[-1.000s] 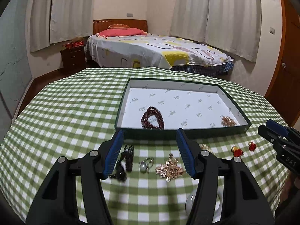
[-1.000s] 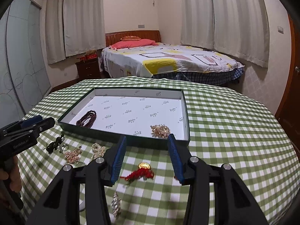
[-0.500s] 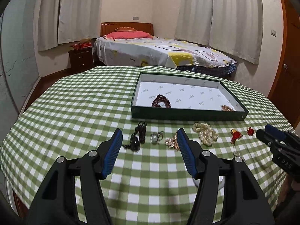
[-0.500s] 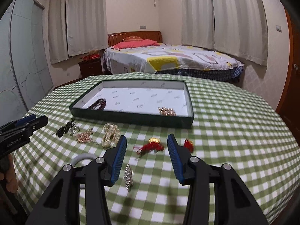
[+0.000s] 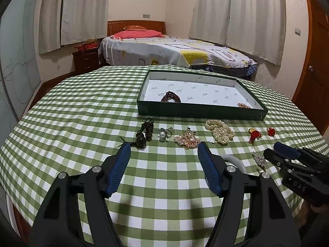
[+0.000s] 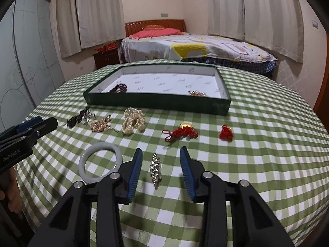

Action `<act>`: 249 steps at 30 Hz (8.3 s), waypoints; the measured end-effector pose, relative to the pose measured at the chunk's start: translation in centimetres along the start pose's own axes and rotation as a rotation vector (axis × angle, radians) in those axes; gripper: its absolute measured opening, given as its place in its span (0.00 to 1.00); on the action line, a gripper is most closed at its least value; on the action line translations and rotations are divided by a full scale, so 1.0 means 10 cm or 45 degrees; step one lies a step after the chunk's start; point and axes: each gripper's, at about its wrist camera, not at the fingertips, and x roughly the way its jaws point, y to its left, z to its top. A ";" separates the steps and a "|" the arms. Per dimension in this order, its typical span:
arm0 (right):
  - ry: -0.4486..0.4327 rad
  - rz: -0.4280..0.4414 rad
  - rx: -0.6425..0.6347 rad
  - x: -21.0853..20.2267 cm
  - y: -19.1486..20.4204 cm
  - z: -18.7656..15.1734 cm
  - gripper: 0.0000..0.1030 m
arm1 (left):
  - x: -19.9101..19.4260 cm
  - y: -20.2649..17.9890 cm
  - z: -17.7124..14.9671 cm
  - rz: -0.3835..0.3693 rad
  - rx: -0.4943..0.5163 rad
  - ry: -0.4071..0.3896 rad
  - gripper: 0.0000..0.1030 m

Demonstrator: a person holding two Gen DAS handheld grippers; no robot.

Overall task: Organize jewelry
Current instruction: 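Withdraw both tools from the tray toward the remaining jewelry, then grasp the rhinestone hair clip with right tool while left tool grasps the jade bangle, then lower the jade bangle and rhinestone clip into the tray and open both tools, then withdraw both tools from the tray toward the red tassel charms, then grasp the black beaded piece with left tool while right tool grasps a red tassel charm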

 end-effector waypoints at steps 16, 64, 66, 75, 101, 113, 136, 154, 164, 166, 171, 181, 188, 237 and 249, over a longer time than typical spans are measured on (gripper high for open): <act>0.110 0.037 -0.006 0.14 0.02 -0.08 0.12 | 0.10 -0.16 -0.09 -0.049 0.005 0.053 0.71; 0.002 -0.045 0.128 -0.09 -0.52 -0.07 0.12 | 0.45 -0.88 -0.27 -0.120 0.170 0.165 0.67; -0.006 -0.039 0.126 -0.11 -0.50 -0.05 0.12 | 0.38 -0.88 -0.23 -0.120 0.184 0.128 0.67; -0.070 -0.004 0.093 -0.19 -0.38 0.24 0.12 | 0.23 -0.84 0.11 -0.117 0.203 0.003 0.67; -0.068 0.059 0.098 0.87 -0.36 1.32 0.12 | 1.39 -0.77 1.20 -0.083 0.112 0.004 0.67; 0.109 0.089 0.121 1.32 -0.46 1.22 0.12 | 1.95 -0.70 1.06 -0.103 0.102 0.219 0.67; 0.143 0.077 0.114 1.42 -0.46 1.21 0.22 | 1.95 -0.62 1.10 -0.121 0.042 0.228 0.68; 0.007 0.000 0.078 0.96 -0.39 1.22 0.34 | 1.46 -0.52 1.12 -0.075 0.059 0.073 0.69; -0.075 -0.070 0.067 0.49 -0.43 1.09 0.34 | 0.90 -0.45 1.06 -0.039 0.083 -0.098 0.76; -0.080 -0.079 0.069 0.43 -0.44 1.05 0.34 | 0.80 -0.44 1.03 -0.031 0.095 -0.116 0.76; -0.081 -0.095 0.076 0.28 -0.47 0.91 0.34 | 0.58 -0.40 0.90 -0.013 0.111 -0.141 0.76; -0.074 -0.113 0.077 0.07 -0.49 0.61 0.34 | 0.33 -0.09 0.52 0.045 0.063 -0.082 0.76; -0.069 -0.120 0.080 0.00 -0.49 0.43 0.34 | 0.26 0.12 0.33 0.073 0.000 -0.030 0.76; 0.056 -0.126 0.146 0.34 -0.65 0.32 0.34 | 0.93 0.37 0.19 0.065 -0.017 0.223 0.17; 0.075 -0.172 0.189 0.41 -0.82 0.34 0.34 | 0.91 0.38 0.17 0.055 -0.033 0.219 0.17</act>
